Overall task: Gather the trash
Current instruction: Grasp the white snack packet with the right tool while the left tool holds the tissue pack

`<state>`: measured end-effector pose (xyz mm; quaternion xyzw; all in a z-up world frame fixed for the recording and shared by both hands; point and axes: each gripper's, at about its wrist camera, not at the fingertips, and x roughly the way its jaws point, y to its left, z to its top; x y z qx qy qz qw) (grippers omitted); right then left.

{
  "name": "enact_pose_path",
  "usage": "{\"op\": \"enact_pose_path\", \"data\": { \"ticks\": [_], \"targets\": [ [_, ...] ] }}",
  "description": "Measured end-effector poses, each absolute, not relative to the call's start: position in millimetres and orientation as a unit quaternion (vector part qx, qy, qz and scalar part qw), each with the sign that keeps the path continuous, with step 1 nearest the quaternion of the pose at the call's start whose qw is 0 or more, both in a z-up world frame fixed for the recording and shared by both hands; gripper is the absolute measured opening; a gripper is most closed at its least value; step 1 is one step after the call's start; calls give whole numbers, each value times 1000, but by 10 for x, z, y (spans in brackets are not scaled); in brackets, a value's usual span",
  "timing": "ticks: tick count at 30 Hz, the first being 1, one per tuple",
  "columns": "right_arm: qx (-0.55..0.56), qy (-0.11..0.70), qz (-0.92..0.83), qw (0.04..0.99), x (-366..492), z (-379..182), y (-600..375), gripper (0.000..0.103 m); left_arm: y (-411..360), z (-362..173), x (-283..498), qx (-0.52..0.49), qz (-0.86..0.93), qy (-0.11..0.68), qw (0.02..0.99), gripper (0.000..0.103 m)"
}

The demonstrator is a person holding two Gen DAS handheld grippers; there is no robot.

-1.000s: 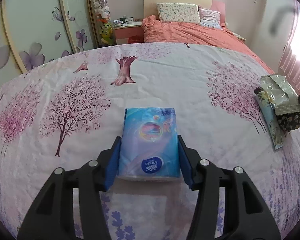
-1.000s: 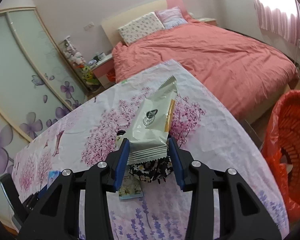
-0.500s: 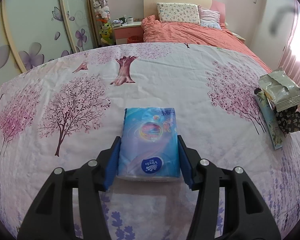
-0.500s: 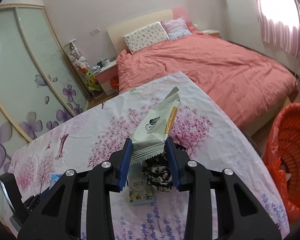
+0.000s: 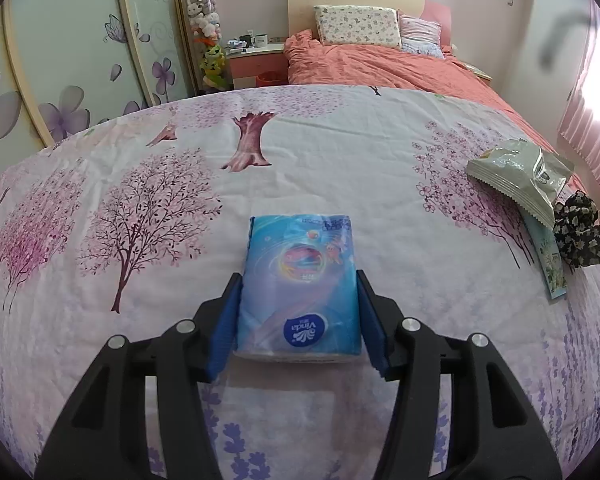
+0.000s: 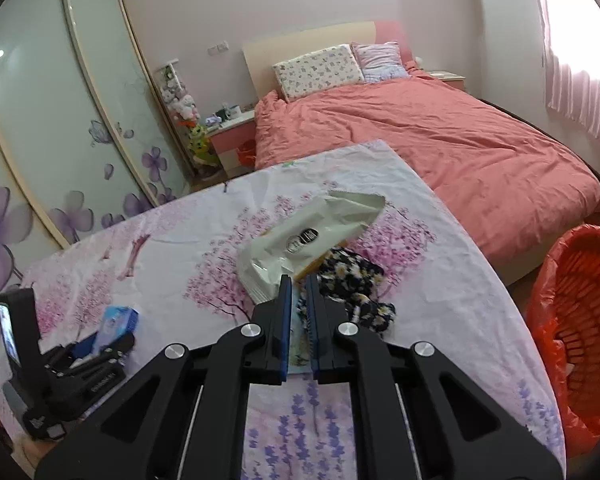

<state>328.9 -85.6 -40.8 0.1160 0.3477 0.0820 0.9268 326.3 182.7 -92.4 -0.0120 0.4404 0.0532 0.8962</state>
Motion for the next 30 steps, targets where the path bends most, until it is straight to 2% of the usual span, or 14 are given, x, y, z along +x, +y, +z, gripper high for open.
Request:
{"op": "enact_pose_path", "data": {
  "ticks": [2, 3, 4, 11, 13, 14, 16, 18, 19, 22, 30],
  "targets": [
    [117, 354, 91, 923, 3320, -403, -802, 28, 1829, -924, 3263, -12, 53, 440, 896, 54],
    [119, 354, 92, 923, 3334, -403, -771, 42, 1828, -924, 3263, -12, 53, 440, 896, 54],
    [122, 353, 94, 923, 3371, -410, -713, 46, 1830, -924, 3263, -13, 53, 440, 896, 54],
    [84, 370, 81, 922, 3701, -592, -320, 47, 1829, -924, 3262, -13, 53, 440, 896, 54],
    [67, 374, 62, 923, 3838, -655, -248, 64, 1825, -924, 3262, -13, 53, 440, 896, 54],
    [54, 379, 46, 923, 3916, -700, -218, 67, 1829, -924, 3261, -13, 53, 440, 896, 54],
    [38, 393, 25, 918, 4028, -786, -189, 64, 1830, -924, 3261, -13, 53, 440, 896, 54],
    [33, 412, 15, 911, 4074, -874, -202, 54, 1829, -924, 3261, -13, 53, 440, 896, 54],
    [29, 405, 13, 914, 4047, -876, -212, 45, 1827, -924, 3261, -13, 53, 440, 896, 54],
    [41, 397, 27, 916, 3947, -837, -288, 37, 1826, -927, 3264, -13, 53, 440, 896, 54],
    [77, 365, 96, 923, 3731, -573, -381, 29, 1820, -929, 3265, -13, 53, 440, 896, 54]
  ]
}}
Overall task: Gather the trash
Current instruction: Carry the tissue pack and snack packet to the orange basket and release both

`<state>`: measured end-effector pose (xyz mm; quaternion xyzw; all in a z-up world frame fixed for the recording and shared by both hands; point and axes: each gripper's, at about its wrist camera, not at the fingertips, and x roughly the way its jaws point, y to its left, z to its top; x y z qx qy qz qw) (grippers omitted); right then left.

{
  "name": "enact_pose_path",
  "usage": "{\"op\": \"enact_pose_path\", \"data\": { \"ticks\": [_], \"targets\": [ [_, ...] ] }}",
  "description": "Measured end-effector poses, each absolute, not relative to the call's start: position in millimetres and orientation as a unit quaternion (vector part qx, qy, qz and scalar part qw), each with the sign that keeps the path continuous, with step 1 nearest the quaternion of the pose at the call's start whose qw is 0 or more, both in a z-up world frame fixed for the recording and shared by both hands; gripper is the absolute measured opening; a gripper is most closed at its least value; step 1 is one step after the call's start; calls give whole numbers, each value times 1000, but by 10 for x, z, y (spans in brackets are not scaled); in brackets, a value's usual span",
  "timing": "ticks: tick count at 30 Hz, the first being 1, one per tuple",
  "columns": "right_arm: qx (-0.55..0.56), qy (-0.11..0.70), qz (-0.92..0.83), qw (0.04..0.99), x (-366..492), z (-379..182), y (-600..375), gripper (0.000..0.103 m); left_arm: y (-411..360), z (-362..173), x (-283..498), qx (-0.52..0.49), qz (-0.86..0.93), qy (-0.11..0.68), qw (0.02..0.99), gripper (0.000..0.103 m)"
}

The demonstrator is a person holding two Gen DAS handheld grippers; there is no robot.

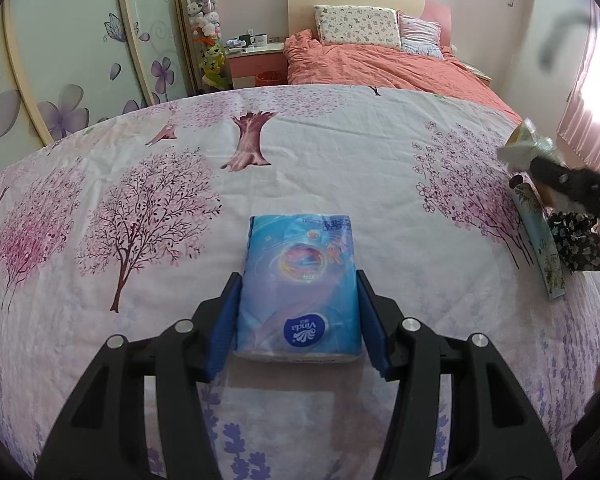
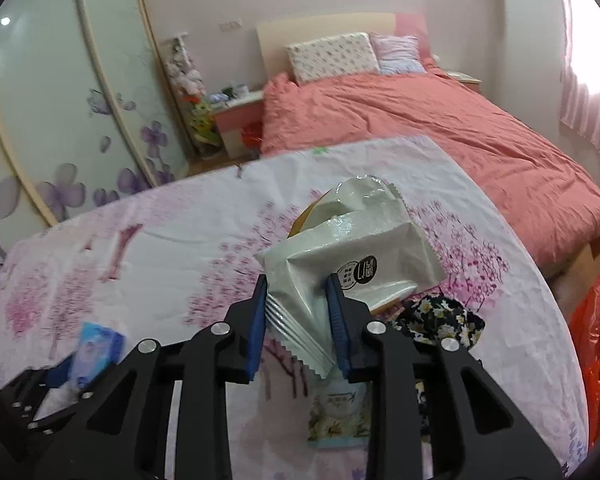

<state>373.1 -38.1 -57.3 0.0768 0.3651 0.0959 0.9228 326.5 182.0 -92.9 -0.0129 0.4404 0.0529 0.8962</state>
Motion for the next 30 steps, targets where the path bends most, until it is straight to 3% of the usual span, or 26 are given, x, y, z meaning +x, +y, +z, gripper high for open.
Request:
{"op": "enact_pose_path", "data": {
  "ticks": [8, 16, 30],
  "targets": [
    [84, 312, 144, 935, 3543, -161, -465, 29, 1819, -938, 3273, -15, 51, 439, 897, 52],
    [59, 303, 126, 943, 3421, -103, -552, 29, 1815, -883, 3262, -29, 26, 426, 904, 50],
    [64, 287, 117, 948, 3097, 37, -895, 29, 1361, -283, 3003, 8, 7, 380, 925, 50]
  ]
}}
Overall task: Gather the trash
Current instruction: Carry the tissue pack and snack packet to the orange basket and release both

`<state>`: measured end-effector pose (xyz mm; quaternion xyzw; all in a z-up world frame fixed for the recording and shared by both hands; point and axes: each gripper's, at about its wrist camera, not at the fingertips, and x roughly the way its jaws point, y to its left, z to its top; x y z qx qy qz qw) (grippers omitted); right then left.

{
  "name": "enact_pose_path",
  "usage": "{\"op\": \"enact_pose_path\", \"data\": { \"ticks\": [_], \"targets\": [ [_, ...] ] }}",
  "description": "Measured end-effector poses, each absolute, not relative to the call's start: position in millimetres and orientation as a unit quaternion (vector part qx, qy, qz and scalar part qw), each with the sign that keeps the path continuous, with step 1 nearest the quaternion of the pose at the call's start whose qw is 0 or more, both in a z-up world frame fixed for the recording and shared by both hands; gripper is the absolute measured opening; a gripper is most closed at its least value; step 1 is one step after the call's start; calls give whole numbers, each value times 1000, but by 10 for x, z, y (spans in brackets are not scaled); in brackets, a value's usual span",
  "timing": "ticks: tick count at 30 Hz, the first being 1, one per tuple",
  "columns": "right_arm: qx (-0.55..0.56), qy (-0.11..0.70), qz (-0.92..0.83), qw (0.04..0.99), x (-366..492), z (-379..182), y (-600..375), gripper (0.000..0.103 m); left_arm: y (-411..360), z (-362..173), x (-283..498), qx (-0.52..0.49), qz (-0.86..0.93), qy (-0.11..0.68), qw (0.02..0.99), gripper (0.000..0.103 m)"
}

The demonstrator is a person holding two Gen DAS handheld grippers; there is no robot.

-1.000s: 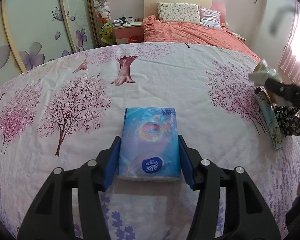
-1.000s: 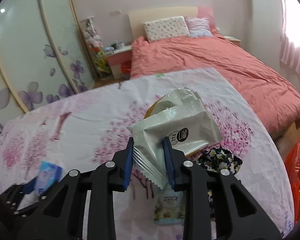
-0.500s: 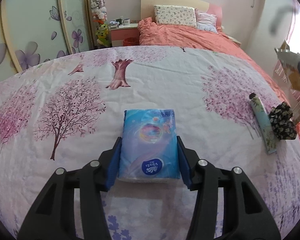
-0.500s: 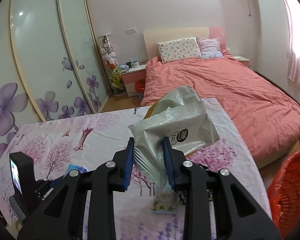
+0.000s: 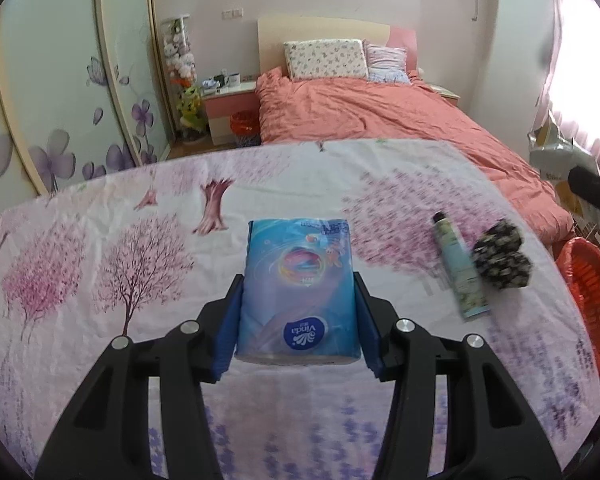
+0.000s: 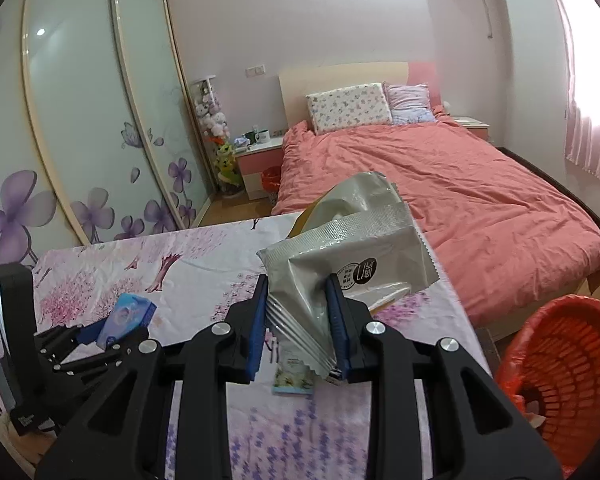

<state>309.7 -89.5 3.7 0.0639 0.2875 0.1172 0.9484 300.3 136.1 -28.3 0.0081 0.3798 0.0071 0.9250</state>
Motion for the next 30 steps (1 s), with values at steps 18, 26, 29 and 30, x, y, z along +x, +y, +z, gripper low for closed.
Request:
{"op": "enact_pose_path", "data": {
  "ticks": [18, 26, 29, 30],
  "targets": [
    [79, 255, 52, 962, 2437, 179, -1813, 29, 152, 313, 2598, 35, -88, 336, 937, 50],
    [91, 249, 15, 964, 2240, 157, -2218, 29, -475, 345, 2471, 45, -142, 333, 931, 50],
    [98, 249, 0, 963, 2178, 118, -2372, 29, -718, 325, 2440, 50, -160, 333, 928, 50],
    [101, 250, -6, 963, 2160, 100, -2437, 29, -804, 313, 2430, 51, -167, 334, 926, 50]
  ]
}}
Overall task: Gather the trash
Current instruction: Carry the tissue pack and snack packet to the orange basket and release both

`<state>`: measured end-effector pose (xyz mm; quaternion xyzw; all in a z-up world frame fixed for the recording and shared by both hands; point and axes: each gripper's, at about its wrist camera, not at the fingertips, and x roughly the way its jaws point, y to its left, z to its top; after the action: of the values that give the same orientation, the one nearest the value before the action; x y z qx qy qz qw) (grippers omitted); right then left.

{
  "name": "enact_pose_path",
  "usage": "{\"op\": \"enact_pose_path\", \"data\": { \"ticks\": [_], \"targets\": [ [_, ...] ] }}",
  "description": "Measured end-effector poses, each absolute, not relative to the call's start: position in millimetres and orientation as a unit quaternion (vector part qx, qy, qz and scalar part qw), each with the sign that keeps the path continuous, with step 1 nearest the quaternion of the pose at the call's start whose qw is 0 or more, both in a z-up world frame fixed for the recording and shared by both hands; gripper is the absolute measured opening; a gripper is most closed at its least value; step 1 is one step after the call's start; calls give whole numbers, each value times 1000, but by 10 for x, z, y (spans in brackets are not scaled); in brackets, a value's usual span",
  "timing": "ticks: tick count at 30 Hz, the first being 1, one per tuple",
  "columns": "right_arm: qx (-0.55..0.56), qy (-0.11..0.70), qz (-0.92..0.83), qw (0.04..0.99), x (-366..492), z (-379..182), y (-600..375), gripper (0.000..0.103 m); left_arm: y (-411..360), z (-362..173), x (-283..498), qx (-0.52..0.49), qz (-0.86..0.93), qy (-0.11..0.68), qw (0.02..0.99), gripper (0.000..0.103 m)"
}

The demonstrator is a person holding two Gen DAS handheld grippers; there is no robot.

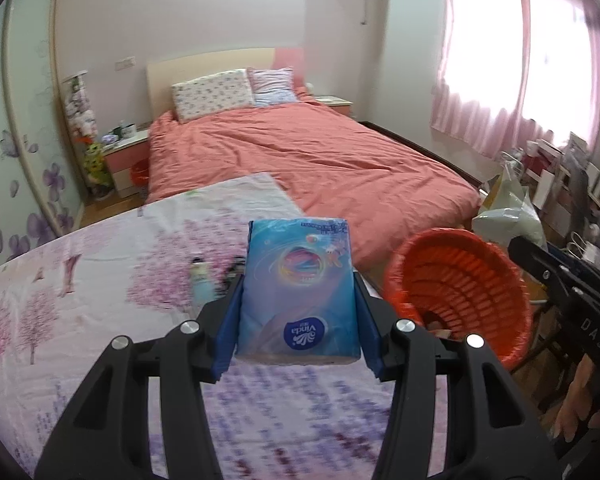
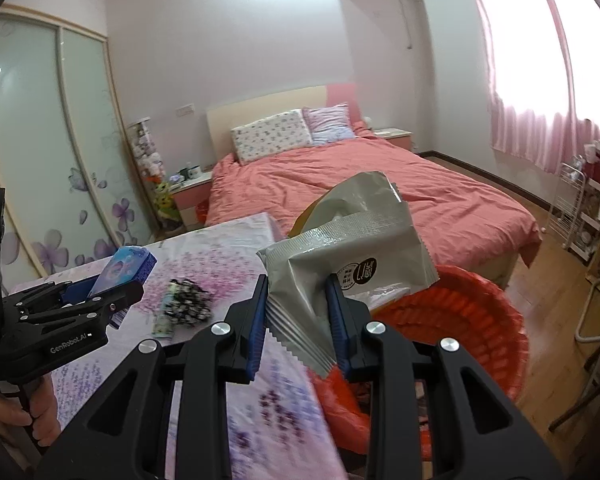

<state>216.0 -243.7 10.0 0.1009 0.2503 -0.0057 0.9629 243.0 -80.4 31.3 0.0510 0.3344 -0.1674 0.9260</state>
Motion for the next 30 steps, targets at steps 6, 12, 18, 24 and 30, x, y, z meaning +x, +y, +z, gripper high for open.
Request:
{"op": "enact_pose_path", "data": {
  "ticks": [6, 12, 18, 24, 30],
  "targets": [
    [125, 260, -37, 957, 2075, -59, -2798, 29, -1278, 209, 2390, 58, -207, 338, 916, 50],
    [148, 267, -54, 951, 2023, -208, -3127, 29, -1754, 59, 2385, 62, -250, 342, 904, 50],
    [168, 274, -62, 945, 2037, -331, -3338, 29, -2163, -168, 2433, 70, -276, 359, 889, 50],
    [189, 280, -61, 939, 2054, -435, -3499, 29, -2433, -358, 2535, 74, -296, 374, 876, 50],
    [222, 283, -52, 932, 2119, -520, -3664, 29, -2612, -541, 2627, 80, -306, 389, 865, 51]
  ]
}}
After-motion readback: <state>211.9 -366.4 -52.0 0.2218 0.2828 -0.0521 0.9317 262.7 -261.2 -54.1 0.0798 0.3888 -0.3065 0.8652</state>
